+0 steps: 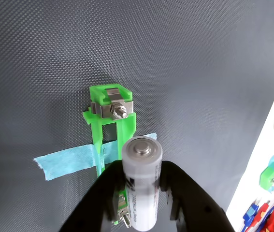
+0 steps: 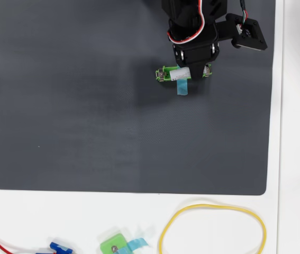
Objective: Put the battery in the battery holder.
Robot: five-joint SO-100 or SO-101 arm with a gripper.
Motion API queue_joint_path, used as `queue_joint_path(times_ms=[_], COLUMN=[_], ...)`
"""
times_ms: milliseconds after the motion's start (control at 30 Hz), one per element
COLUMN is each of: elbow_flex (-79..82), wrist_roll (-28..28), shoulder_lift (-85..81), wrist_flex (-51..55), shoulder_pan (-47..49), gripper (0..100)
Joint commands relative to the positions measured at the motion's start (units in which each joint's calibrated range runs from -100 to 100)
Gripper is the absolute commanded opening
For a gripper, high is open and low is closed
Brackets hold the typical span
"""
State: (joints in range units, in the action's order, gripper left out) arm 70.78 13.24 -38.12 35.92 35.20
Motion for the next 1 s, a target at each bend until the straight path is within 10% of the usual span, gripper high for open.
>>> queue_joint_path(times_ms=[0,967], elbow_flex=[-0.91,-0.91], wrist_roll=[-1.19,-1.56], shoulder_lift=[0.21,5.83], wrist_flex=[-0.86,-4.89], shoulder_pan=[-1.11,-1.11], gripper=[0,0])
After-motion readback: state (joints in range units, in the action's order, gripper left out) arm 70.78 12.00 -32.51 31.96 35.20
